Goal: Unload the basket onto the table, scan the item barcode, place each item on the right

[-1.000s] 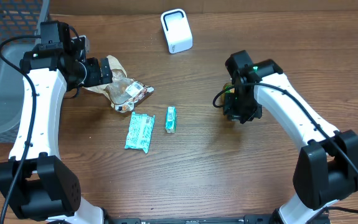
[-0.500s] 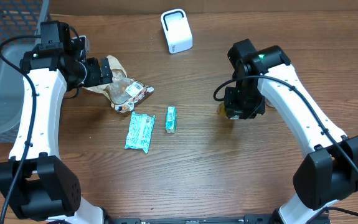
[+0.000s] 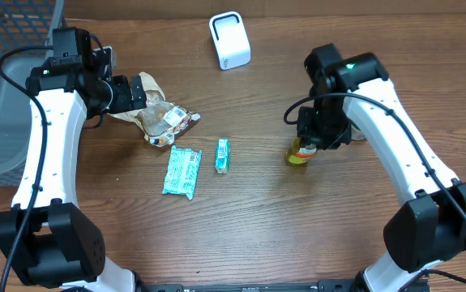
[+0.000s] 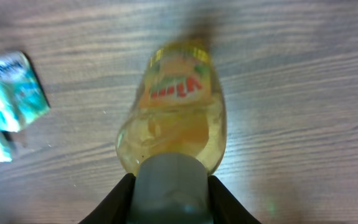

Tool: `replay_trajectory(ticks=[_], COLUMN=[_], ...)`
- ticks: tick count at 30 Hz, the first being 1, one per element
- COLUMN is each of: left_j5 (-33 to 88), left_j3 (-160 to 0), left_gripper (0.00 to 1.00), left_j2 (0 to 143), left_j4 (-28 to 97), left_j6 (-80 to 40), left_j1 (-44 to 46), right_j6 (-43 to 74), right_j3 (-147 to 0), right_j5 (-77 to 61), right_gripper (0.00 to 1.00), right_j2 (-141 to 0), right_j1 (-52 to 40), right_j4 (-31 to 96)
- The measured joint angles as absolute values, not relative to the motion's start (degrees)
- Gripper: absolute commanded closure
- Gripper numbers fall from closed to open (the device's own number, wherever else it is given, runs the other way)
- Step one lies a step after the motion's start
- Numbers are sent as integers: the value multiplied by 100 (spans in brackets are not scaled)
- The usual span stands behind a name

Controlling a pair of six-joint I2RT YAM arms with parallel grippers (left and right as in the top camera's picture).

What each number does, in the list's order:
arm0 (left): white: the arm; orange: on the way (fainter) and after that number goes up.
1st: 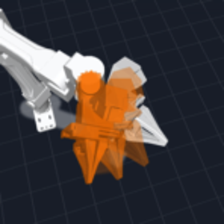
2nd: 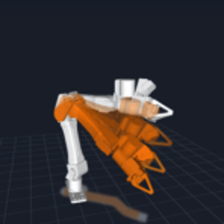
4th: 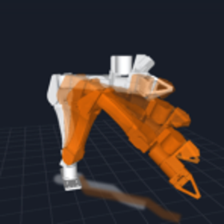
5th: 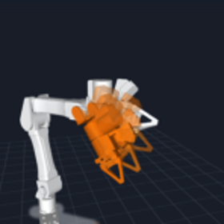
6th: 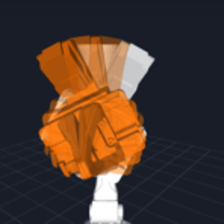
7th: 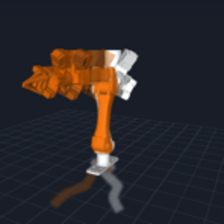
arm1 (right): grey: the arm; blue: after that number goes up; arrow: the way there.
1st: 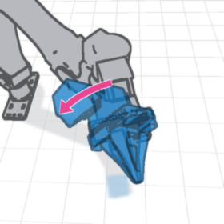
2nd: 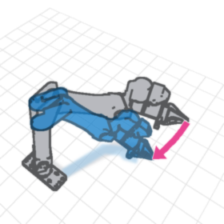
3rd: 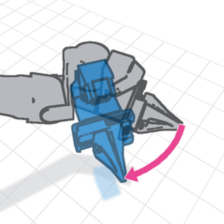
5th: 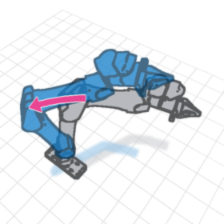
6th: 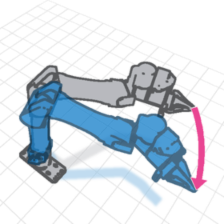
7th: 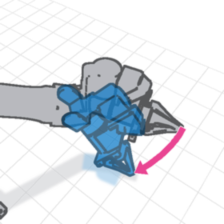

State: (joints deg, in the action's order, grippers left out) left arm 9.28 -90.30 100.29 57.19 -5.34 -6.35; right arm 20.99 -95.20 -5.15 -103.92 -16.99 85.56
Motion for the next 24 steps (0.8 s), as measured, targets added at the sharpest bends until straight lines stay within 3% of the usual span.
replay_trajectory(ticks=[12,15,21,24], left_j5=[928,928,928,928], left_j3=[-9030,-9030,-9030,-9030], left_gripper=[0,0,1,1], left_j2=[10029,10029,10029,10029], left_j4=[5719,5719,5719,5719], left_j6=[-534,-534,-534,-534], left_j1=[-635,-635,-635,-635], right_j6=[2097,2119,2102,2099], right_j3=[-9590,-9590,-9590,-9590], right_j5=[-427,-353,-296,-301], right_gripper=[65,54,43,29], right_j2=[-10392,-10392,-10392,-10392], right_j1=[-1621,-1621,-1621,-1621], right_j4=[8552,8552,8423,8333])
